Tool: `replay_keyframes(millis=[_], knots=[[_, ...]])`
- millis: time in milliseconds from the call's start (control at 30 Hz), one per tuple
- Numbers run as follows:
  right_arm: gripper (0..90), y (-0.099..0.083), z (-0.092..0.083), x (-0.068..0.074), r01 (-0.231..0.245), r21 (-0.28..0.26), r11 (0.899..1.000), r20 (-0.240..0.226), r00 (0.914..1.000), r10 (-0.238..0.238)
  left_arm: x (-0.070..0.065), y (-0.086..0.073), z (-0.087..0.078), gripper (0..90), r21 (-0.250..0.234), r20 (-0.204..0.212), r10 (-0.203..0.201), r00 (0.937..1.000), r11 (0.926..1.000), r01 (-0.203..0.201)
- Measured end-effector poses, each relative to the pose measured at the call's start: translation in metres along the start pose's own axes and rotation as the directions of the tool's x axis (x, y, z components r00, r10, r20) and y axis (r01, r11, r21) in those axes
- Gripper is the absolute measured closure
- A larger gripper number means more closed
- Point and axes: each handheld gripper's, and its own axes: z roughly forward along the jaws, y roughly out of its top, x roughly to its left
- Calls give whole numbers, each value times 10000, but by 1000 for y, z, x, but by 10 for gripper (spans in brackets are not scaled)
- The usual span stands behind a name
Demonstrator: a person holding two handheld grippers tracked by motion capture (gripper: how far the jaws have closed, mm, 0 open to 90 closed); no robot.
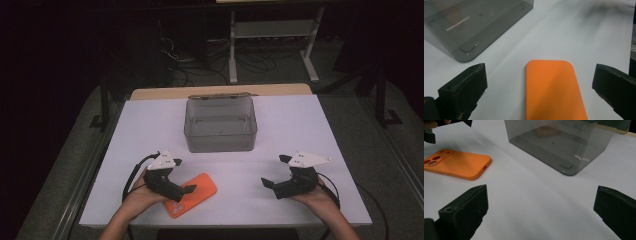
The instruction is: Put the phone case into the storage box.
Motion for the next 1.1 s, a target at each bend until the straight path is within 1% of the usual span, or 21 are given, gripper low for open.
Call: replay_keyframes(millis=[100, 333, 533, 600, 733, 1100], knots=[[0, 0, 0, 0, 10, 18, 10000, -6, 10000, -10, -1, -1, 1, 0, 174, -13, 88, 10000, 9998, -88], [0, 0, 0, 0, 16, 19, 10000, -4, 10000, -16, -3, -4, 4, 0, 564, 53, 150, 9999, 9983, -153], [0, 0, 0, 0, 17, 36, 10000, -1, 10000, -17, -4, -6, 5, 0, 735, 84, 192, 9998, 9971, -198], [0, 0, 0, 0, 3, 51, 10000, -6, 10000, -3, -5, -8, 5, 0, 803, 59, 274, 9996, 9964, -278], [0, 0, 0, 0, -10, 49, 10000, -5, 10000, 10, -6, -11, 5, 0, 910, 59, 237, 9997, 9956, -242], [0, 0, 1, 0, 15, 80, 10000, -14, 10000, -15, -10, -16, 7, 0, 1118, 45, 328, 9995, 9932, -331]])
